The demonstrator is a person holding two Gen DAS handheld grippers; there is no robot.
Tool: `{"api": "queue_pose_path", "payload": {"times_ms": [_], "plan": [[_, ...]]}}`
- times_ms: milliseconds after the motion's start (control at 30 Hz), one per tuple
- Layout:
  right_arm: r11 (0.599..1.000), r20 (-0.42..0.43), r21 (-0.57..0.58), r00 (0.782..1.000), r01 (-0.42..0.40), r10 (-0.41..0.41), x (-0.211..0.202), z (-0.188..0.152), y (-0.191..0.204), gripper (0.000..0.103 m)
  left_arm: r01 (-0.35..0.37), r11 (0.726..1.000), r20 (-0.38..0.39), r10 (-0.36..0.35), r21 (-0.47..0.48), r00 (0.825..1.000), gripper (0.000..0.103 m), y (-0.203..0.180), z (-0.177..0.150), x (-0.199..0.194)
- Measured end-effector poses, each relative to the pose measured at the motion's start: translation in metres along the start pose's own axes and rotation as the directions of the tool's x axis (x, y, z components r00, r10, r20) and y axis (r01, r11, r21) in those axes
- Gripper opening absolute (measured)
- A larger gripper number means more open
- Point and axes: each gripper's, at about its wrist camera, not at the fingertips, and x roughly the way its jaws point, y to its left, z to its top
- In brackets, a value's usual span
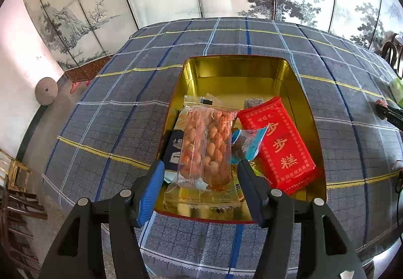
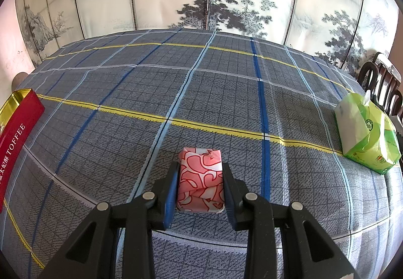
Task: Organize snacks
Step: 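Carry the pink candy box into the tin and open the right gripper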
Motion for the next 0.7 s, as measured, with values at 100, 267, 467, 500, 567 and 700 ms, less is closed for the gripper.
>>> {"api": "queue_pose_path", "payload": {"times_ms": [100, 267, 467, 500, 567, 700], "plan": [[1.0, 0.0, 0.003, 1.0, -0.002, 0.002, -0.001, 0.0, -0.002, 0.032, 0.024, 1.0, 0.01, -0.024, -0.007, 1.0, 0.061, 0.001, -0.001, -0.005], [1.0, 0.0, 0.007, 1.0, 0.004, -0.004, -0.002, 0.0, -0.004, 0.032, 0.019, 1.0, 0.046, -0.019, 0.004, 0.999, 0.068, -0.001, -0.001, -0.017], [0.999, -0.033, 0.035, 0.999, 0.031, -0.03, -0.001, 0.003, -0.004, 0.031, -0.002, 1.0, 0.1, 0.0, 0.021, 0.995, 0.071, -0.006, 0.002, -0.031], [0.999, -0.04, 0.038, 0.999, 0.034, -0.033, 0.0, 0.004, -0.003, 0.031, -0.001, 1.0, 0.101, -0.001, 0.019, 0.995, 0.072, -0.006, 0.002, -0.031], [0.998, -0.055, 0.048, 0.998, 0.045, -0.043, 0.0, 0.005, -0.002, 0.031, 0.007, 1.0, 0.098, -0.008, 0.006, 0.995, 0.076, -0.003, 0.003, -0.031], [0.996, -0.076, 0.073, 0.996, 0.057, -0.051, -0.004, 0.005, 0.005, 0.031, 0.005, 1.0, 0.104, -0.002, -0.031, 0.995, 0.079, 0.008, 0.004, -0.032]]}}
